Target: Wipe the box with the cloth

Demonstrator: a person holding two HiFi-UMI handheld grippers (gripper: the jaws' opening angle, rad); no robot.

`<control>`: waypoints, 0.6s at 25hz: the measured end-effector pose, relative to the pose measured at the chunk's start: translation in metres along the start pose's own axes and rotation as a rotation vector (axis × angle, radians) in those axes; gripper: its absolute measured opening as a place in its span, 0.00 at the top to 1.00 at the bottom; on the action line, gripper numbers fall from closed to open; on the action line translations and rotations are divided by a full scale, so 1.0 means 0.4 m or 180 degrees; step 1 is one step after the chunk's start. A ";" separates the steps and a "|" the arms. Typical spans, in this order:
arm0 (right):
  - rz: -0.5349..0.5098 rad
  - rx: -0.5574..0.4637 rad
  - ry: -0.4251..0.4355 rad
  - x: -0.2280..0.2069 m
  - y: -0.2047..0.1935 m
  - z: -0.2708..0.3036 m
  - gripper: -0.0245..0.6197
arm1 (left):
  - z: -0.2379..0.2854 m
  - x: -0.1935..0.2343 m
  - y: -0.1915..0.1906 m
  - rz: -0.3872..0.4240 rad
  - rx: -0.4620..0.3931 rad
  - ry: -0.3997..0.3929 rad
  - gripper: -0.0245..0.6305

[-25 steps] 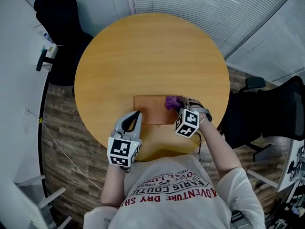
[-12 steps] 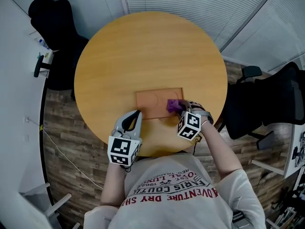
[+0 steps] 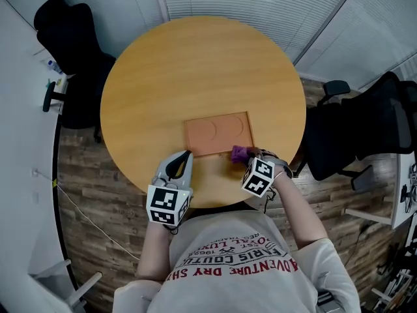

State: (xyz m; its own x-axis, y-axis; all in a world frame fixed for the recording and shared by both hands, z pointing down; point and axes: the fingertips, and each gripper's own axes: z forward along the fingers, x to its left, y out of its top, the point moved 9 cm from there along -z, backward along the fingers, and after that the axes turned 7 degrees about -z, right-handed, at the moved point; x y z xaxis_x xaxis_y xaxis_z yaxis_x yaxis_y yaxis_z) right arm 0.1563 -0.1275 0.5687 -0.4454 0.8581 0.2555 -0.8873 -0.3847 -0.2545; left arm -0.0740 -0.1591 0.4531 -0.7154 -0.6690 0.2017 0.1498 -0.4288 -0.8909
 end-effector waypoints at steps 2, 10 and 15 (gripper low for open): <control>-0.0034 0.0127 0.0297 0.040 -0.008 0.007 0.84 | -0.009 -0.003 -0.004 0.0019 -0.0001 -0.0030 0.95; 0.0265 -0.0135 0.0010 0.072 0.011 -0.047 0.84 | -0.054 0.003 -0.010 0.0080 -0.0136 0.0051 0.95; 0.1140 -0.0792 -0.0493 -0.020 0.048 -0.162 0.84 | -0.078 0.013 0.044 0.0048 -0.0384 0.0180 0.95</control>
State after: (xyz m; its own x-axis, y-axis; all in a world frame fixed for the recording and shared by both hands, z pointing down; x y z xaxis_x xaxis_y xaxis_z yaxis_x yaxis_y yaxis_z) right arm 0.1506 -0.1196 0.5015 -0.7481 0.6179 0.2421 -0.6268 -0.5381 -0.5635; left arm -0.0965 -0.1511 0.4258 -0.7517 -0.6379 0.1676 0.0802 -0.3406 -0.9368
